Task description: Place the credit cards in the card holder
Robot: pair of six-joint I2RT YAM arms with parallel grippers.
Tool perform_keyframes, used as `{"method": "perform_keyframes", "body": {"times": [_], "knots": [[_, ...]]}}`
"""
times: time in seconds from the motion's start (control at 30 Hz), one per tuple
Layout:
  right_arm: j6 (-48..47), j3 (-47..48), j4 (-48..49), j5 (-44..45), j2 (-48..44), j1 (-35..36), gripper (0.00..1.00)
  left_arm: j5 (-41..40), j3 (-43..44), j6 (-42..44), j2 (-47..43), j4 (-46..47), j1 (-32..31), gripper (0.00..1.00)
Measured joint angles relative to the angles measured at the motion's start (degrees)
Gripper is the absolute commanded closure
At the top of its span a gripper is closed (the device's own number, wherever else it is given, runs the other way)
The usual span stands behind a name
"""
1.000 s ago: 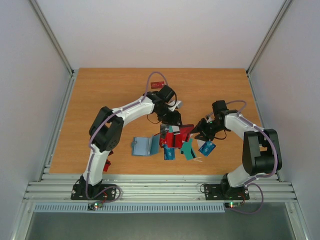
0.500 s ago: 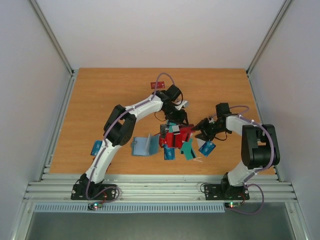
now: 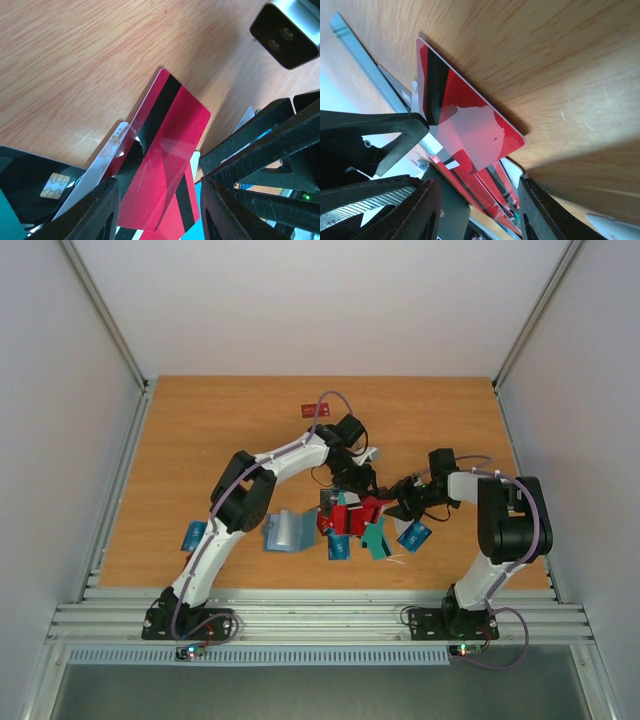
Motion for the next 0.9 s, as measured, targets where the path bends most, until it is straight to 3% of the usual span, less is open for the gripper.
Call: {"method": "perform_keyframes", "body": {"times": [0.43,0.9], "knots": [[-0.59,-0.83,1.38,-2.62,1.07,-2.16,0.58,2.58,-3.78,-2.32,-2.43,2.03,-0.63,0.53],[-2.16,-0.83,1.44,-3.21,1.40,-2.36,0.58,-2.97,2.86,1.90,-1.97,-4.22,-0.48,0.53]]}}
